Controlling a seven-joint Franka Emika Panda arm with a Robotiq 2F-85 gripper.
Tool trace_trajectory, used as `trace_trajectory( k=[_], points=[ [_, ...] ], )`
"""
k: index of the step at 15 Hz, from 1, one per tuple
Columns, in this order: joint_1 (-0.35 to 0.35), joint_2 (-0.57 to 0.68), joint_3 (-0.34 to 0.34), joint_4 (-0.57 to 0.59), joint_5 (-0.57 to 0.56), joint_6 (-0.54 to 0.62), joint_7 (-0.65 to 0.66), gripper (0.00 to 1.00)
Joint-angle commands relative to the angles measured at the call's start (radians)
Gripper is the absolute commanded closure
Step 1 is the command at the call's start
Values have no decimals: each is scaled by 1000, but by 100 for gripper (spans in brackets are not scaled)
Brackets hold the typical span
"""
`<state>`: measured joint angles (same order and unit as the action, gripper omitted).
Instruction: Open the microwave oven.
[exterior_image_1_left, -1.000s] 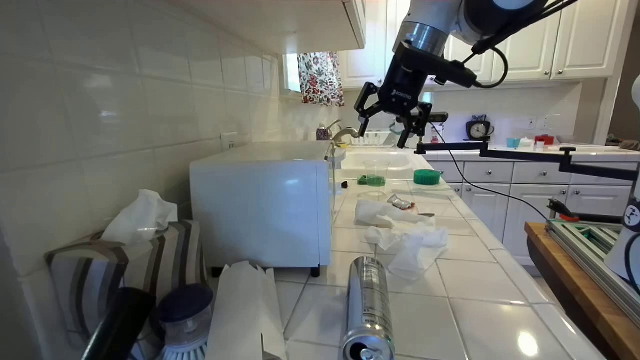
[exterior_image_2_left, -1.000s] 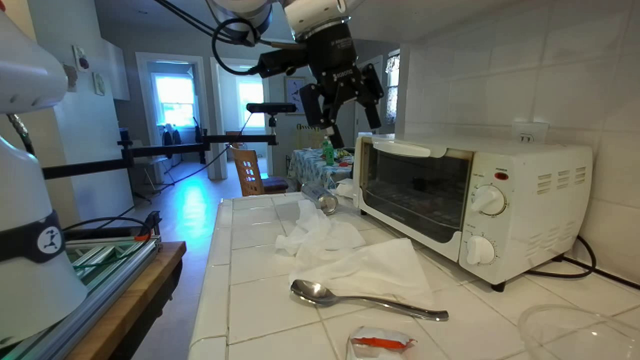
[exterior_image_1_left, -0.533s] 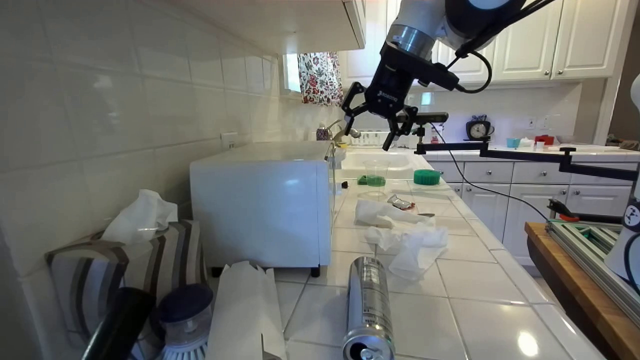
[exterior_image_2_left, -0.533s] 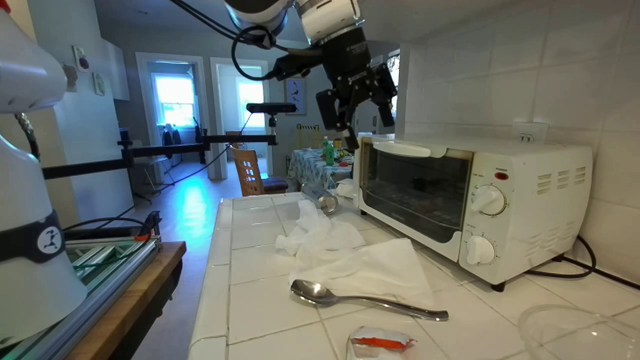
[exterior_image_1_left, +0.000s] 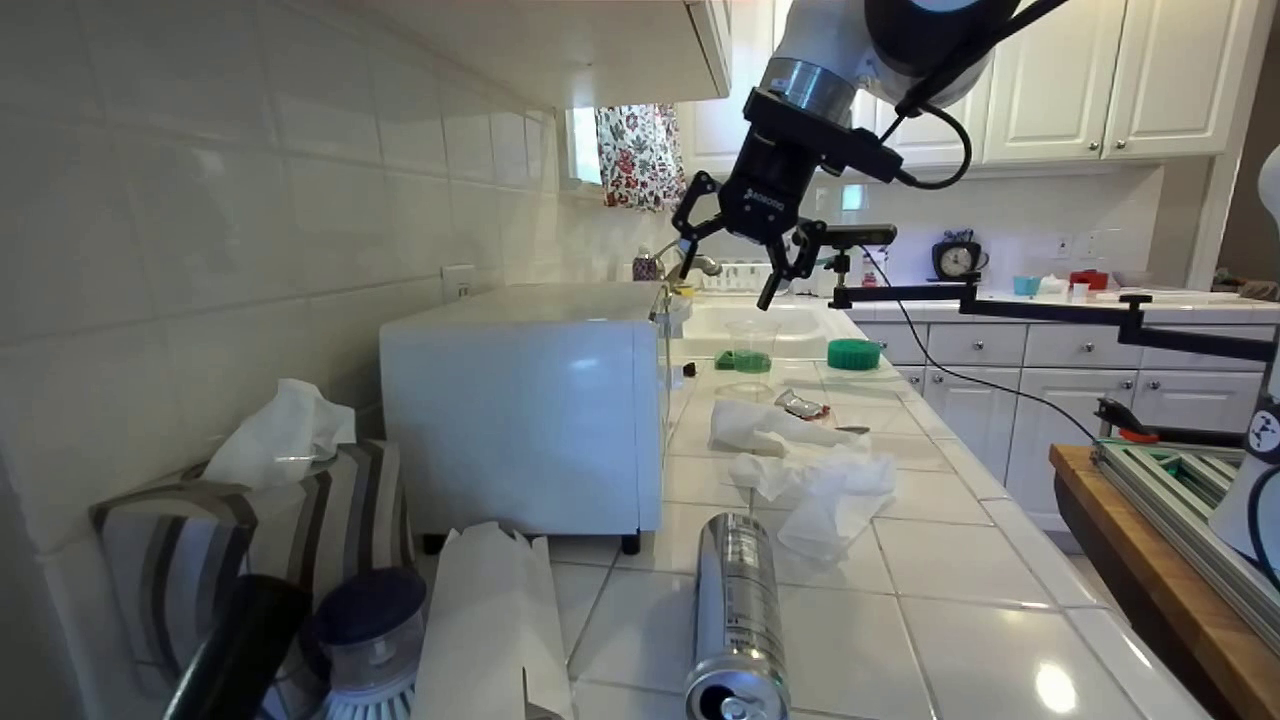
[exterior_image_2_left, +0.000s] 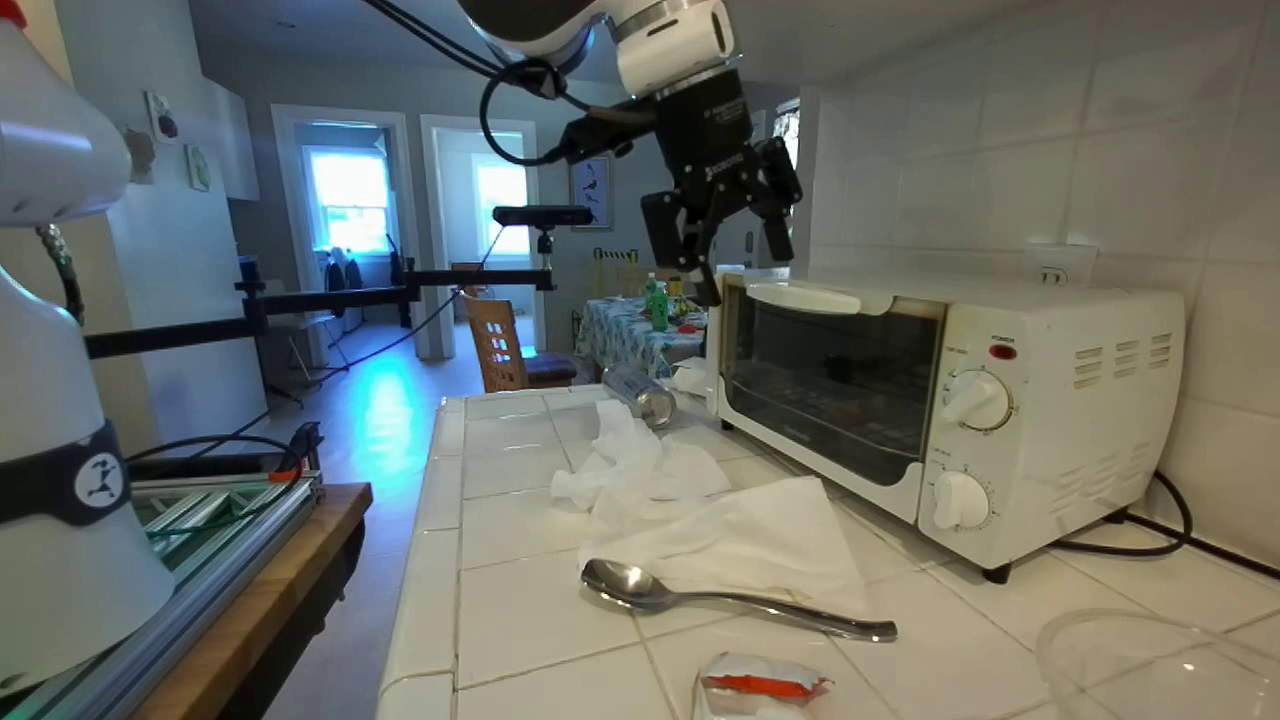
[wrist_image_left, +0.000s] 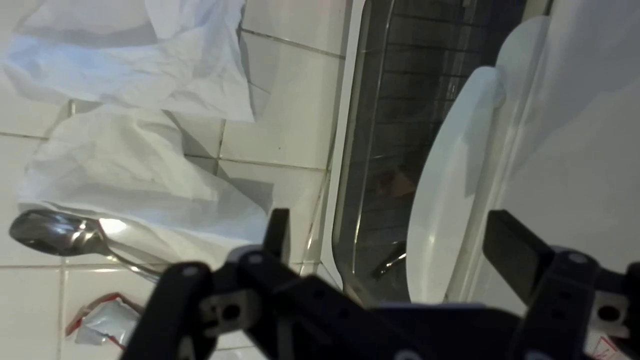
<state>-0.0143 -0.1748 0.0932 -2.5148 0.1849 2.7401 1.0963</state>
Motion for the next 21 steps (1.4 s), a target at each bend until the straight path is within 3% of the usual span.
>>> trace_trajectory(
  k=[1,21],
  points=[
    [2,20,-13,21,16,-25,-11,0],
    [21,58,-29,42,75,-22,-53,0]
  ],
)
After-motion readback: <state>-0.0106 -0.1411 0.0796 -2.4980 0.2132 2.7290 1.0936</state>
